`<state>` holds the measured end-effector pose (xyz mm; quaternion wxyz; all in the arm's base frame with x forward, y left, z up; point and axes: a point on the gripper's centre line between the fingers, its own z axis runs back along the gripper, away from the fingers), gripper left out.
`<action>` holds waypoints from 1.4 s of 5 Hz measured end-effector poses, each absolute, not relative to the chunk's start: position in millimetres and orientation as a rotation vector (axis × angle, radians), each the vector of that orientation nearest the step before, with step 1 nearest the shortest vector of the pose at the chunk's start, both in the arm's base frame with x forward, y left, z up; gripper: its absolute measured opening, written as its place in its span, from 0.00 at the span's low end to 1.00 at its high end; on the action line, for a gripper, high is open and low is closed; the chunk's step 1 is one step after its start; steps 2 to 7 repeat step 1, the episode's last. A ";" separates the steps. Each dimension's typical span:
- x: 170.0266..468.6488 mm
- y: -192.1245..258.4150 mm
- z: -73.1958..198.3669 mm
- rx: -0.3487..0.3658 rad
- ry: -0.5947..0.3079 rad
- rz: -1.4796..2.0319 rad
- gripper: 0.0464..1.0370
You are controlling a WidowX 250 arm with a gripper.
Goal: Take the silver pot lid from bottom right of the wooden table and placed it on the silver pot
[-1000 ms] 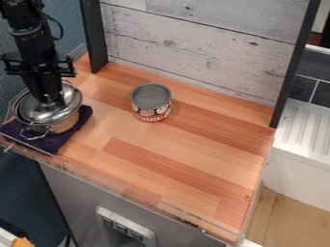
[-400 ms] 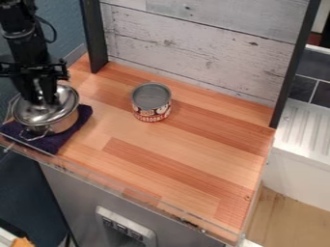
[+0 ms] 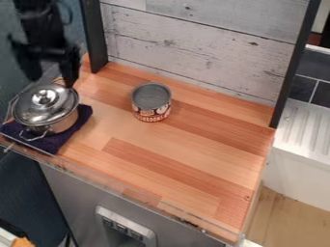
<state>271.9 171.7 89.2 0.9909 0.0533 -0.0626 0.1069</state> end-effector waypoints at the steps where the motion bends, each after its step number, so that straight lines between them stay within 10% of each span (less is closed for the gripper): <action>1: 270.4 167.3 90.8 0.095 -0.109 0.128 0.97; 7: 270.4 167.3 90.8 0.095 -0.109 0.128 0.97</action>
